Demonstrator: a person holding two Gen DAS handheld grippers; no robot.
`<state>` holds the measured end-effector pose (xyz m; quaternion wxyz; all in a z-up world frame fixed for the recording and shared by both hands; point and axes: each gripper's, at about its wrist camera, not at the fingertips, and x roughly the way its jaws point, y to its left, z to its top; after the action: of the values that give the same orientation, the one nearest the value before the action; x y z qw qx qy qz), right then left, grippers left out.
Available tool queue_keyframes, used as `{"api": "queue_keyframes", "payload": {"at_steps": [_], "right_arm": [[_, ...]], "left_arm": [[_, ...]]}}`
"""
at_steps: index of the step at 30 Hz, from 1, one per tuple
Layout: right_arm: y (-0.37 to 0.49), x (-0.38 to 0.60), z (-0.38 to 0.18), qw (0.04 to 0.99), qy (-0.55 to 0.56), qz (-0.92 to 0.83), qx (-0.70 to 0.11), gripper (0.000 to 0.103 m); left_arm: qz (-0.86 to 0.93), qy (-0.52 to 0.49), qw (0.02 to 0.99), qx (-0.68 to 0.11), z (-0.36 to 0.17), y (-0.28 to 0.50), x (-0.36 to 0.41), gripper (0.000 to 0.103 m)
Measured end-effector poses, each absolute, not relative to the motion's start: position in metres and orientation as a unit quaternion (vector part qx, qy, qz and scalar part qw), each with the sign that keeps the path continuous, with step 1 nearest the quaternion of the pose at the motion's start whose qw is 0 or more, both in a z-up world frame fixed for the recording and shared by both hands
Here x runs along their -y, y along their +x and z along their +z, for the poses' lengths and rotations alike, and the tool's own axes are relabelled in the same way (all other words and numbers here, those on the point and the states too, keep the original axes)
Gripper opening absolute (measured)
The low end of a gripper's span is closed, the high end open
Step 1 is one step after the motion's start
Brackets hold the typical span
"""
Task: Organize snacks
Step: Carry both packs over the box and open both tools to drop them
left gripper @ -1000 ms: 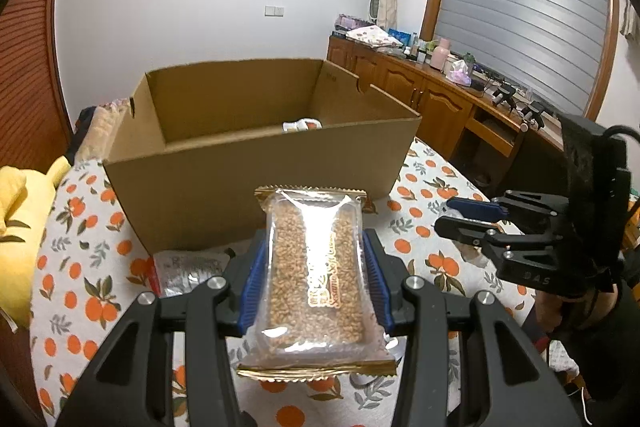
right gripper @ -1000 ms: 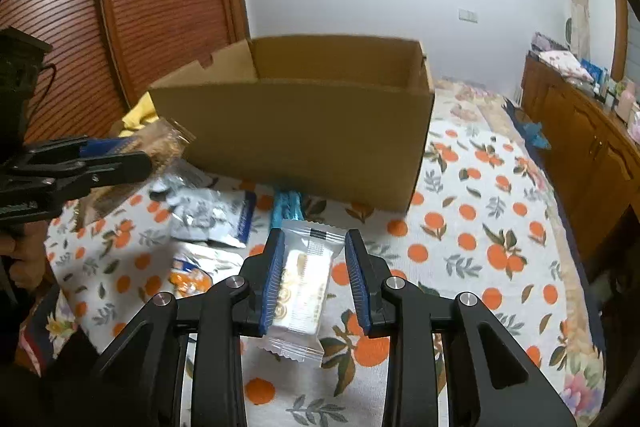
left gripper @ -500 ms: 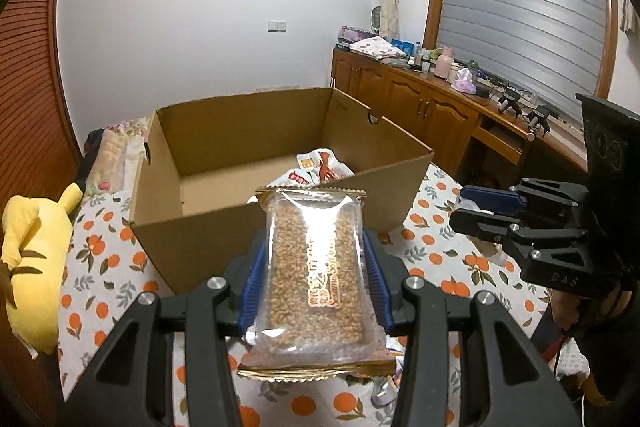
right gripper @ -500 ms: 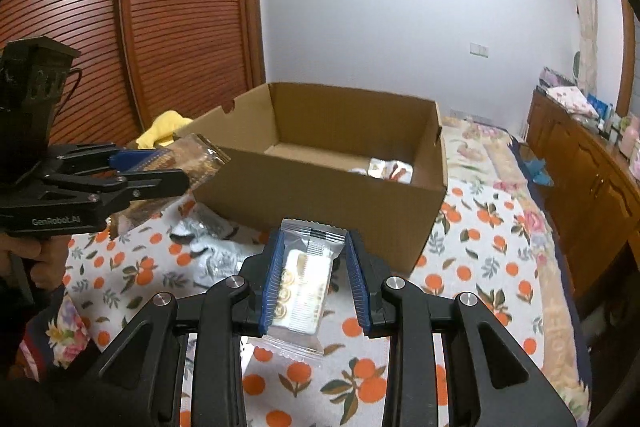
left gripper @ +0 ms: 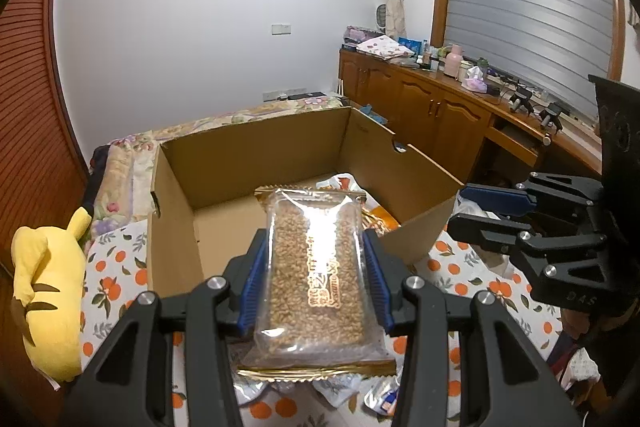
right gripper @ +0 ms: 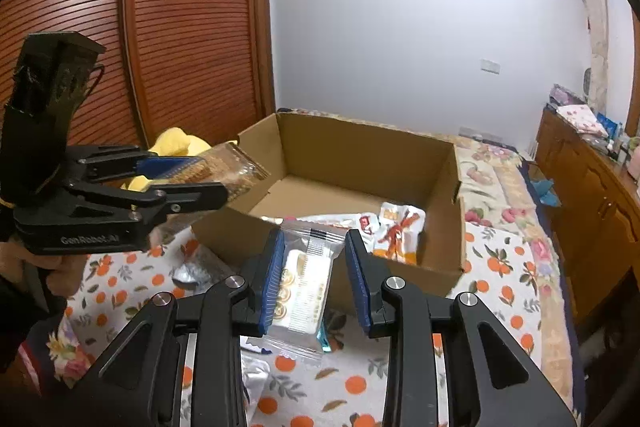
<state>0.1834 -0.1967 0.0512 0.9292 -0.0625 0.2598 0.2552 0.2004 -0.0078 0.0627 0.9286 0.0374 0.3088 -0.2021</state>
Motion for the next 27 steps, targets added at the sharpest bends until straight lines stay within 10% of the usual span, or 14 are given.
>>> {"api": "queue_keyframes", "payload": {"at_steps": [27], "right_arm": [[0.281, 0.185, 0.042, 0.928, -0.059, 0.248, -0.270, 0.030]], "left_arm": [[-0.176, 0.033, 0.926, -0.333, 0.048, 0.298, -0.005, 0.044]]}}
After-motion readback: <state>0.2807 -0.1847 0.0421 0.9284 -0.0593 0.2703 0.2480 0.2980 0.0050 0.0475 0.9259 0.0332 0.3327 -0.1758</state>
